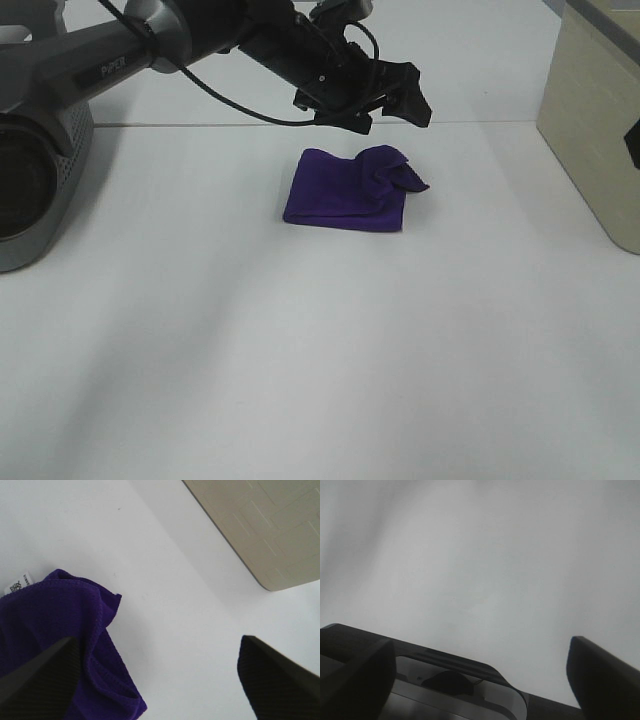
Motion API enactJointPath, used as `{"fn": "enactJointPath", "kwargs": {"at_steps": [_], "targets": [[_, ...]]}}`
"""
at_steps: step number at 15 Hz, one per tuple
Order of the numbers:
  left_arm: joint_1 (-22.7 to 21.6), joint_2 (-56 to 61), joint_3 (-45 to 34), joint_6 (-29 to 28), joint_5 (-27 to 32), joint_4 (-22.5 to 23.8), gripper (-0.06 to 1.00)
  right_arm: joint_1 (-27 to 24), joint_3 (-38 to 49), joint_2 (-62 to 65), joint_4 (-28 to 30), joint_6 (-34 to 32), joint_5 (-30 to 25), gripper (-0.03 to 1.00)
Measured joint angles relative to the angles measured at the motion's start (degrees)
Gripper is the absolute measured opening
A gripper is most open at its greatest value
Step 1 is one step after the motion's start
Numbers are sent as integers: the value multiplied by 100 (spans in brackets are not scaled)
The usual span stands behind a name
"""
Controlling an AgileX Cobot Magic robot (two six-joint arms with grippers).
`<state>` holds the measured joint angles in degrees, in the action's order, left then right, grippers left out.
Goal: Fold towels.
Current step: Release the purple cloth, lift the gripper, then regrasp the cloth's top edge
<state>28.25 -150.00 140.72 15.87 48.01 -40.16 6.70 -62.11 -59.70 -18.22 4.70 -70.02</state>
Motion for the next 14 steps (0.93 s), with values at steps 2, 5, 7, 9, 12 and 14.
{"fn": "enactJointPath", "kwargs": {"at_steps": [2,5,7,9,12,14], "targets": [[0,-264,0,-17,-74,0,79,0,0,0,0,0,0,90],[0,-435,0,-74,-206,-74,79,0,0,0,6,0,0,90],[11,-487,0,-80,-298,-143,78,0,0,0,6,0,0,90],[57,-590,0,-80,-453,-258,77,0,0,0,6,0,0,90],[201,-796,0,-92,-647,-430,77,0,0,0,6,0,0,90],[304,-837,0,-97,-768,-498,77,0,0,0,6,6,0,90]]}}
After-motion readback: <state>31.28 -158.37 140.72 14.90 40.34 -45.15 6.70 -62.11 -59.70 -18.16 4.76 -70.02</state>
